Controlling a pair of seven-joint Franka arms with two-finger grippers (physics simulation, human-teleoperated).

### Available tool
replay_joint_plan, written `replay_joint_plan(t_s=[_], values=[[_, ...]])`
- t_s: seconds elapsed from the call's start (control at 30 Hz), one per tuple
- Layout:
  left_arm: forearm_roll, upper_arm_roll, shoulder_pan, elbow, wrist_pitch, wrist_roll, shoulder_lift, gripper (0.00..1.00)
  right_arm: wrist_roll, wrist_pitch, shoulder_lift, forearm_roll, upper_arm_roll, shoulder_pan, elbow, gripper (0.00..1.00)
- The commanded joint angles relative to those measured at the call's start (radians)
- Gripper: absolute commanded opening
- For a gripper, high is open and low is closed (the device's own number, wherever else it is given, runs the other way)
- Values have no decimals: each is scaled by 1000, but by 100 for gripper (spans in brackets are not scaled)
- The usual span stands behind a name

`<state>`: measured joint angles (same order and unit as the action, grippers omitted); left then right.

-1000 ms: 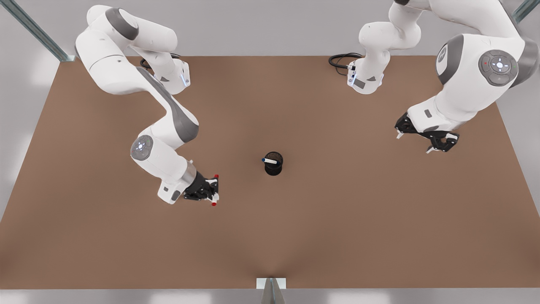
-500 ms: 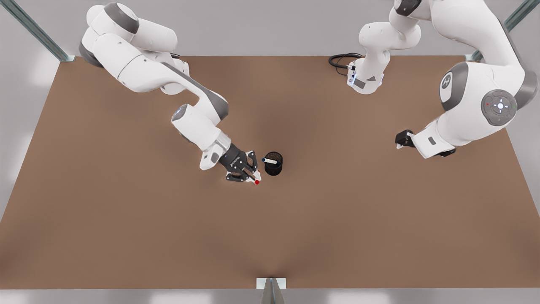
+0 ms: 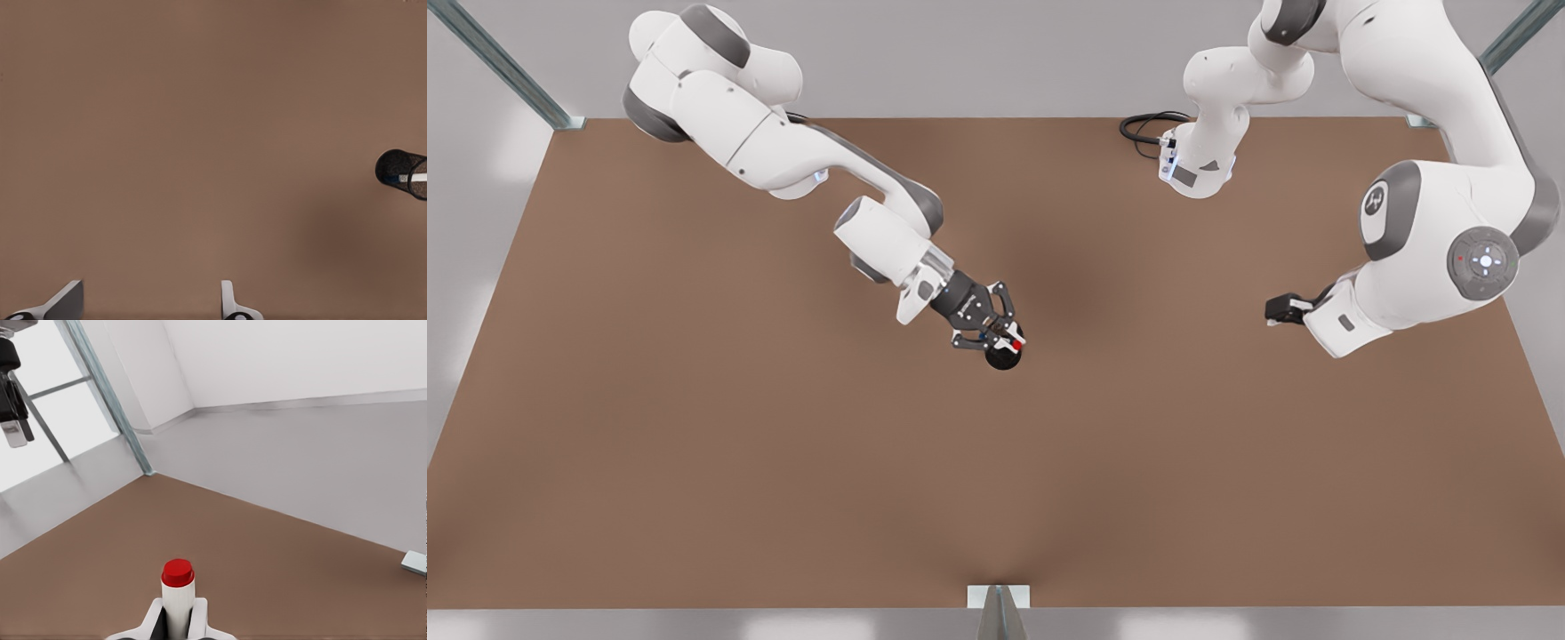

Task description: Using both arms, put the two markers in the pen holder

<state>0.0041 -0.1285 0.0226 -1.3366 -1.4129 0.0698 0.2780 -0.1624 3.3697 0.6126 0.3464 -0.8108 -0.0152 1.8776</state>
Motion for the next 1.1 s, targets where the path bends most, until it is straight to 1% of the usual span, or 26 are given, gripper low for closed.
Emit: replay_joint_plan(t_s=[0.0, 0.13, 0.27, 0.33, 0.47, 0.6, 0.7, 1.07], values=[[-1, 0, 3, 0, -1, -65, 1, 100, 15, 77, -1, 20, 13, 3, 9, 27], [-6, 0, 3, 0, -1, -67, 7, 100, 17, 120, 9, 69, 48, 11, 38, 27], [-6, 0, 3, 0, -1, -68, 7, 100, 15, 125, 9, 69, 79, 44, 38, 28], [-7, 0, 3, 0, -1, -67, 9, 100, 15, 145, 10, 65, 130, 100, 32, 28], [-6, 0, 5, 0, 6, -70, 12, 100, 14, 145, 15, 65, 177, 139, 31, 28], [-7, 0, 5, 0, 5, -70, 13, 100, 18, 145, 15, 71, 193, 144, 48, 28], [-7, 0, 5, -1, 6, -70, 13, 100, 17, 145, 15, 69, 252, 207, 46, 28], [-7, 0, 6, -4, 6, -67, 23, 100, 15, 148, -66, 74, 252, 155, 176, 28]])
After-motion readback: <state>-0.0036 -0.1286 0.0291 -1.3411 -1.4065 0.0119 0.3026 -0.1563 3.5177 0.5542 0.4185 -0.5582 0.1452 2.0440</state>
